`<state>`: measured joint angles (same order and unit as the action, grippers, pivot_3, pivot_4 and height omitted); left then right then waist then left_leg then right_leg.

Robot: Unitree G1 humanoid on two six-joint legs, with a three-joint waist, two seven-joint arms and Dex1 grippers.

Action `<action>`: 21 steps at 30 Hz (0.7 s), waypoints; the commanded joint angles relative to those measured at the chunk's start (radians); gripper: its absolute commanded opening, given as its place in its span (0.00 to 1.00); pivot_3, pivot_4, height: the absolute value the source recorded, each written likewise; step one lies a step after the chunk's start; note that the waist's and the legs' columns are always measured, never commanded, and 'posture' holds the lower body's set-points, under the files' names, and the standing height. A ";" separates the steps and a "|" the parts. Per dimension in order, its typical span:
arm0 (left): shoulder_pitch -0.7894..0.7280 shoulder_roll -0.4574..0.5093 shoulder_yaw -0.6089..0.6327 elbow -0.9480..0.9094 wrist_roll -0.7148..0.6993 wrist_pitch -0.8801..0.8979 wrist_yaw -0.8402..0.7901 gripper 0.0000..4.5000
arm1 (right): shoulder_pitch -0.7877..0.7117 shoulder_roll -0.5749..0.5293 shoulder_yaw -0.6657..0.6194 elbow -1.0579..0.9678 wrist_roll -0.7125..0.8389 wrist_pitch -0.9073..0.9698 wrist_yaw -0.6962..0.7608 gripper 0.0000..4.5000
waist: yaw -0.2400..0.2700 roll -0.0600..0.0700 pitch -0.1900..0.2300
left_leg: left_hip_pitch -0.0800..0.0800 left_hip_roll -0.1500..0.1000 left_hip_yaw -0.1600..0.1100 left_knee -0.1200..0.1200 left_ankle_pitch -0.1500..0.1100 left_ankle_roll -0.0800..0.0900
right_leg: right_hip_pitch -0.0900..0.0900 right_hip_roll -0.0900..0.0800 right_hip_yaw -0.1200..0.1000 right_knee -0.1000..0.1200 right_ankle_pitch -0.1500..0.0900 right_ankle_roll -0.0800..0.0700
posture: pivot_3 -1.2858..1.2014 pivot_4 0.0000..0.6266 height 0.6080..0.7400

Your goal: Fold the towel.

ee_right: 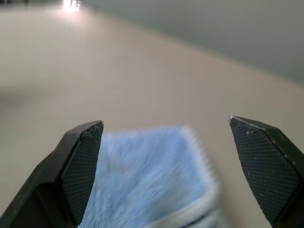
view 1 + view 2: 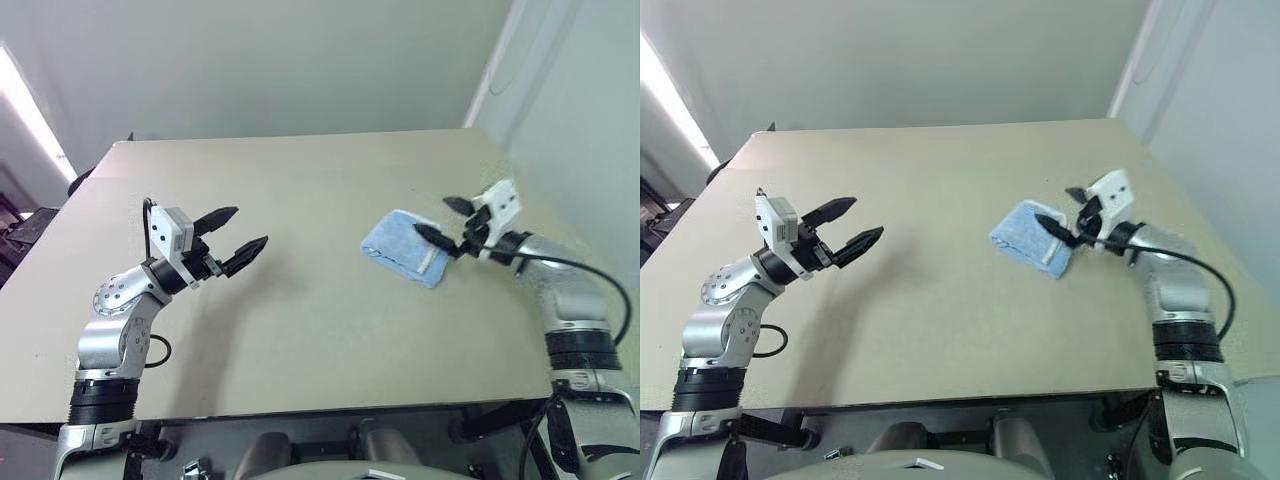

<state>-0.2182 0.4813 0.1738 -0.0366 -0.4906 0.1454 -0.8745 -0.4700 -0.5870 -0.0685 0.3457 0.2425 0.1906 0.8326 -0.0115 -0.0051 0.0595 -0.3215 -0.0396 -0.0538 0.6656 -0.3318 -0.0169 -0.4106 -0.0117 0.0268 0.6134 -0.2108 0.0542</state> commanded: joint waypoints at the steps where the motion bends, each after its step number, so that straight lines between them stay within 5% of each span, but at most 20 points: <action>1: 0.005 0.000 0.017 -0.047 -0.009 -0.015 0.013 1.00 | -0.064 0.026 0.045 0.134 -0.067 -0.087 -0.004 0.99 | 0.000 0.000 0.000 | 0.000 0.000 0.000 0.000 0.000 0.000 | 0.000 0.000 0.001 0.000 0.001 -0.001 | 0.52 0.00 1.00; 9: 0.021 0.022 0.066 -0.058 -0.043 0.001 0.016 1.00 | -0.188 0.070 0.060 0.319 -0.071 0.017 0.020 0.99 | -0.003 0.000 0.000 | 0.001 0.001 -0.001 0.000 0.000 0.000 | -0.001 0.001 0.000 0.001 0.001 -0.002 | 0.52 0.00 1.00; 15: 0.063 0.052 0.078 -0.079 -0.062 0.023 -0.009 1.00 | -0.156 0.020 -0.047 0.106 0.098 0.154 0.135 0.99 | -0.002 0.001 0.001 | 0.000 0.001 -0.001 0.000 0.000 0.000 | -0.001 0.000 0.000 0.001 0.001 -0.001 | 0.52 0.00 1.00; 21: 0.108 0.149 0.051 -0.089 -0.093 0.082 -0.137 1.00 | -0.003 -0.117 0.024 -0.234 0.228 0.444 0.323 0.99 | -0.001 0.001 0.000 | 0.000 0.002 -0.003 -0.001 -0.001 0.001 | -0.001 0.000 -0.002 0.000 -0.002 0.003 | 0.52 0.00 1.00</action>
<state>-0.0997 0.6137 0.2189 -0.0935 -0.5621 0.2219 -0.9781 -0.4654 -0.6974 -0.0532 0.1832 0.4310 0.5956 1.1334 -0.0121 -0.0042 0.0599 -0.3216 -0.0381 -0.0570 0.6647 -0.3327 -0.0157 -0.4112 -0.0116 0.0248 0.6140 -0.2131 0.0569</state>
